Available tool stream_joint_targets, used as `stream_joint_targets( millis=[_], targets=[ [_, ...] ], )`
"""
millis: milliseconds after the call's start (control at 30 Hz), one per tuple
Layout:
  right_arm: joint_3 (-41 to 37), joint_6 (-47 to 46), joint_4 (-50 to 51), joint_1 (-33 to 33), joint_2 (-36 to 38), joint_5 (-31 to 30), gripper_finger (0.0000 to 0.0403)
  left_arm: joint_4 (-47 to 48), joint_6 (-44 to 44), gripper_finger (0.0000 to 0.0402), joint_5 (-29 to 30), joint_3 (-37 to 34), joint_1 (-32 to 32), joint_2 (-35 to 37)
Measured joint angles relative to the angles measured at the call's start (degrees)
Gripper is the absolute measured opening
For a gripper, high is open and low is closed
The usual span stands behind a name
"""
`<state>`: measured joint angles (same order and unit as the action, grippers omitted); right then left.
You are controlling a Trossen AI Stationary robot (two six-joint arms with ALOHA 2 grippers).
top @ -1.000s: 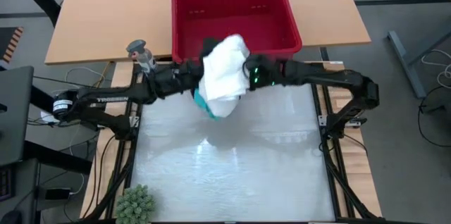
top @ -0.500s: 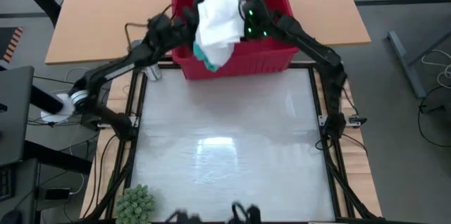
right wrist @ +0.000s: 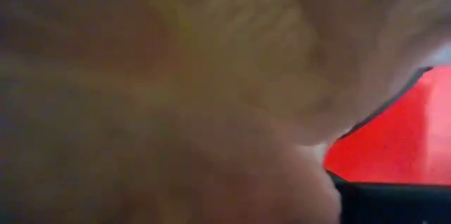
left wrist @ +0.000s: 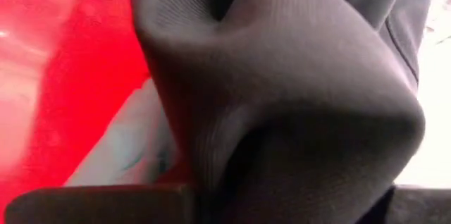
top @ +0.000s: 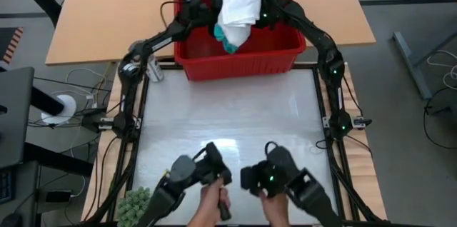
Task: Fold laundry
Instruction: Put the stacked folded clothes into the red laundry bin
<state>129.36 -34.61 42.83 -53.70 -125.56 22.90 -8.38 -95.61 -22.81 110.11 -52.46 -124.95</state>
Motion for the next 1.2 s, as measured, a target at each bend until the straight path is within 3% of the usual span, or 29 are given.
stream_joint_targets(
  millis=[233,433,533,633,767,900,1033,1200],
  targets=[
    [0.00,3.46,0.66,-3.70,-6.48,2.91,0.0056,5.98,-0.05,0.0081,2.83,4.02,-0.74,-8.54],
    [0.00,5.05,0.12,-4.26,-10.29,2.95,0.0054,9.68,1.76,0.0081,5.89,4.10,-0.86,-11.11],
    [0.00,5.35,1.04,-4.52,-11.24,2.72,0.0053,15.36,5.61,0.0082,10.39,4.10,-1.28,-11.19],
    [0.00,6.50,0.72,-4.85,-11.56,1.70,0.0055,17.86,11.44,0.0124,15.04,4.10,-1.70,-11.20],
    [0.15,6.82,0.11,-5.39,-11.52,-2.99,0.0121,19.75,15.55,0.0198,19.00,4.10,-2.34,-11.19],
    [0.15,6.08,1.45,-6.86,-11.47,-4.25,0.0199,24.07,16.52,0.0248,20.72,4.10,-3.29,-11.19],
    [0.15,4.40,0.51,-8.54,-11.45,-4.37,0.0243,26.70,11.69,0.0262,20.59,4.10,-4.42,-11.19],
    [0.97,2.39,-0.03,-10.50,-11.45,-1.67,0.0253,23.57,10.47,0.0264,19.44,4.10,-5.55,-11.19]
  ],
)
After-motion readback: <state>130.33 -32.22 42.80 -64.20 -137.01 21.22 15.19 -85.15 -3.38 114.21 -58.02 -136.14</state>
